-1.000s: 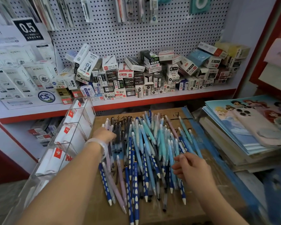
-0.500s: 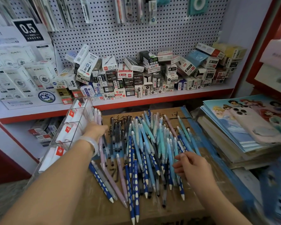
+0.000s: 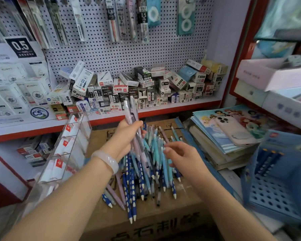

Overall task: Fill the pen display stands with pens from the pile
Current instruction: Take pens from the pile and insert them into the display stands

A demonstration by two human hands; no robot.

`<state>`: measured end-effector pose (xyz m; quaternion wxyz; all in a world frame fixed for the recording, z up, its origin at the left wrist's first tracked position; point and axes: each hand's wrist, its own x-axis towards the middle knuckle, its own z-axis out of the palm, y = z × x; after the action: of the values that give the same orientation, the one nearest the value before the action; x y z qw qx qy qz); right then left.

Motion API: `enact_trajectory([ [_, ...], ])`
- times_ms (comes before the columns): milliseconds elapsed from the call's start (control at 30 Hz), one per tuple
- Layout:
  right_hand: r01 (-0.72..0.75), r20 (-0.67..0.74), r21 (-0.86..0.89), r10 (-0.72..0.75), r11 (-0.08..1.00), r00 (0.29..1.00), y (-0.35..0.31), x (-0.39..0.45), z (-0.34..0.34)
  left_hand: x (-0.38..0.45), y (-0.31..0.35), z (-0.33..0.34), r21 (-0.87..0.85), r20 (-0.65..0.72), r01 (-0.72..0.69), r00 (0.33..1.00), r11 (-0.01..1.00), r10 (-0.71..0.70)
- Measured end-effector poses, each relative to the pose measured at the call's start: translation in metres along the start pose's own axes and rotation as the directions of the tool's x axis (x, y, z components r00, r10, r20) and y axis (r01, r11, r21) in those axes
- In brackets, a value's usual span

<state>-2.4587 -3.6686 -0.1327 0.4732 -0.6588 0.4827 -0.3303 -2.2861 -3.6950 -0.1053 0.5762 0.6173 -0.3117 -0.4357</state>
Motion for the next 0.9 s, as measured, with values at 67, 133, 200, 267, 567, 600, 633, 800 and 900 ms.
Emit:
enact_trajectory([
  [67, 0.073, -0.021, -0.052, -0.074, 0.996, 0.997, -0.014, -0.006, -0.006, -0.016, -0.003, 0.024, -0.054, -0.002, 0.023, 1.0, 0.998, -0.023],
  [133, 0.123, -0.051, -0.158, -0.132, 0.98, 0.99, -0.023, -0.013, -0.013, -0.028, -0.007, 0.047, -0.07, -0.022, 0.045, 0.999, 0.997, -0.047],
  [200, 0.128, -0.064, -0.264, -0.15, 0.956, 0.987, -0.027, -0.022, -0.022, -0.039, -0.01, 0.068, -0.125, -0.048, 0.06, 0.997, 0.99, -0.066],
  [267, 0.104, -0.081, -0.348, -0.14, 0.932, 0.987, -0.027, -0.032, -0.034, -0.05, -0.012, 0.089, -0.202, -0.057, 0.09, 0.993, 0.975, -0.103],
  [567, -0.075, -0.159, -0.399, 0.012, 0.914, 0.987, -0.007, -0.066, -0.092, -0.102, -0.028, 0.147, -0.174, 0.171, 0.321, 0.941, 0.931, -0.293],
  [600, -0.096, -0.169, -0.381, 0.033, 0.919, 0.985, -0.003, -0.07, -0.098, -0.105, -0.03, 0.153, -0.161, 0.2, 0.339, 0.931, 0.927, -0.306],
  [633, -0.112, -0.175, -0.362, 0.051, 0.926, 0.983, 0.001, -0.073, -0.104, -0.109, -0.031, 0.159, -0.147, 0.219, 0.352, 0.923, 0.924, -0.317],
  [800, -0.138, -0.143, -0.229, 0.107, 0.964, 0.984, 0.021, -0.09, -0.132, -0.121, -0.041, 0.188, -0.171, 0.131, 0.355, 0.933, 0.919, -0.336],
  [900, -0.116, -0.11, -0.333, 0.084, 0.936, 0.99, 0.032, -0.103, -0.147, -0.128, -0.049, 0.204, -0.224, 0.034, 0.349, 0.936, 0.91, -0.351],
])
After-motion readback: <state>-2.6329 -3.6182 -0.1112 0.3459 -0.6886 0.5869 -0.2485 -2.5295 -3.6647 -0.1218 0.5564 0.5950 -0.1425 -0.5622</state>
